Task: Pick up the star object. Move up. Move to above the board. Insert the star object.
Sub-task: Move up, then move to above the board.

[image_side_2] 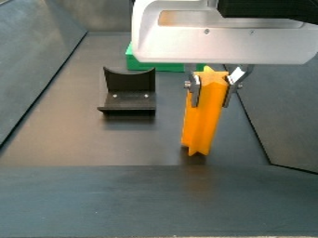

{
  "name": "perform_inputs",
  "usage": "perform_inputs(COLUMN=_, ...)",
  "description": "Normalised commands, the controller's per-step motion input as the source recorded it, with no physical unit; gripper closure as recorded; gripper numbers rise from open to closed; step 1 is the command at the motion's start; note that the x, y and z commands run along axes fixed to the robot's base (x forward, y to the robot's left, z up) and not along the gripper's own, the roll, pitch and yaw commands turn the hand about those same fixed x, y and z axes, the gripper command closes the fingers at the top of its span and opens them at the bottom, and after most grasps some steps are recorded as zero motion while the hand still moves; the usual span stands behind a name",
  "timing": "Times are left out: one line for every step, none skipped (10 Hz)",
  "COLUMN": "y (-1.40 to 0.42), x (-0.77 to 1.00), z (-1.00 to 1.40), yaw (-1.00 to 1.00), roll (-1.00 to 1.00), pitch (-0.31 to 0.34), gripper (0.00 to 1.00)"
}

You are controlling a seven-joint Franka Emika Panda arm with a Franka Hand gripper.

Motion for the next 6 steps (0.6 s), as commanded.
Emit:
perform_inputs(y=0.0, x=0.0, z=0.83, yaw=0.0, roll=0.0, pitch=0.0, gripper=1.0)
perform_inputs(y=-0.1, x=0.01, z=0.81, yaw=-0.01, roll=-0.02, pitch=0.022, gripper=1.0)
perform_inputs(y=-0.07, x=-0.01, z=0.66, yaw=0.0, roll=-0.03, pitch=0.05, gripper=1.0)
perform_inputs(y=-0.04, x=-0.01, z=0.5, yaw=0.01, roll=-0.02, pitch=0.054, gripper=1.0)
perform_inputs(y=-0.03, x=0.0, z=0.33, yaw=0.01, roll=-0.02, pitch=0.062, gripper=1.0)
perform_inputs(y=0.69, x=0.35, z=1.0, yaw=-0.15, roll=0.18, pitch=0.303, gripper=1.0)
